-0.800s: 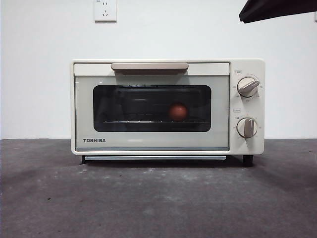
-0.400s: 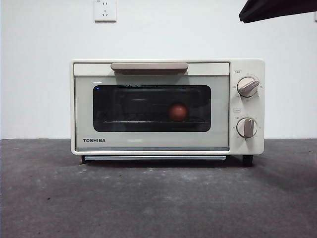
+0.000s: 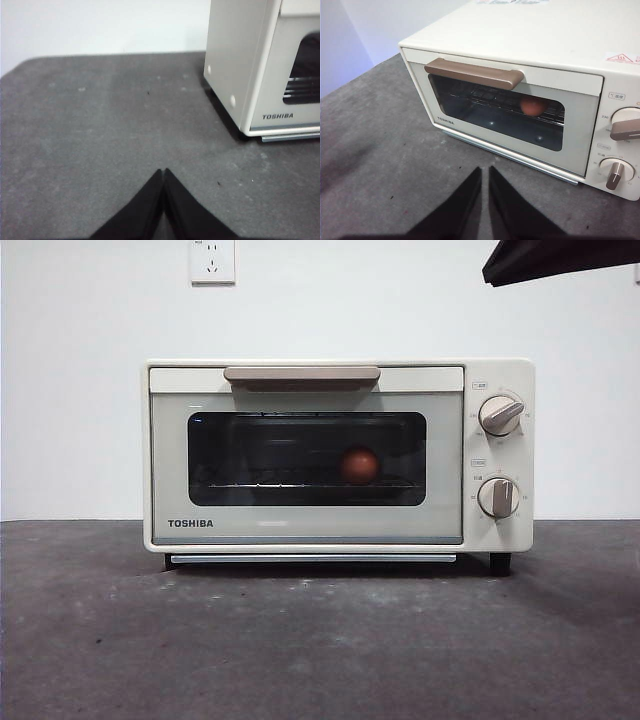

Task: Eggoven

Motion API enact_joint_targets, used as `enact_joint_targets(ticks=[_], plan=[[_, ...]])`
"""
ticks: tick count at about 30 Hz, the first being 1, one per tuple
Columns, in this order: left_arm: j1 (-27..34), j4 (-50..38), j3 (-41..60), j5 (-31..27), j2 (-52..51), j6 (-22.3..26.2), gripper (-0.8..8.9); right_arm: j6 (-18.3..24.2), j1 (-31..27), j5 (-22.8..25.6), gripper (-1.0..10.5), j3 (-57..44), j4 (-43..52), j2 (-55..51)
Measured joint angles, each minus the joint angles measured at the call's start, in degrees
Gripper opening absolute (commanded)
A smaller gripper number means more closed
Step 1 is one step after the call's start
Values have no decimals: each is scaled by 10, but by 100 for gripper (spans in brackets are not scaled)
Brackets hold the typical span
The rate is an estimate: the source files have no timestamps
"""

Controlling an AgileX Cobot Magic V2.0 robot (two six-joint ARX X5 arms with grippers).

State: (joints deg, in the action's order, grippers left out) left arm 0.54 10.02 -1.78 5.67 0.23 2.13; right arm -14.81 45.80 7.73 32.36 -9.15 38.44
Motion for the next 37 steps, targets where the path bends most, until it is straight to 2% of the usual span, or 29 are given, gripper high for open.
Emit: enact_joint_targets(ticks=[25,29,34,37], plan=[[0,0,0,0,0,0,8,9,-9,9,5,0,-5,-8],[0,0,0,0,0,0,8,40,-69,0,5,0,-6,-58],[0,0,0,0,0,0,8,85,-205,-94,5,-26,3,-108],[0,0,0,0,0,0,8,115,-290,-117,5,-63,0,-143]])
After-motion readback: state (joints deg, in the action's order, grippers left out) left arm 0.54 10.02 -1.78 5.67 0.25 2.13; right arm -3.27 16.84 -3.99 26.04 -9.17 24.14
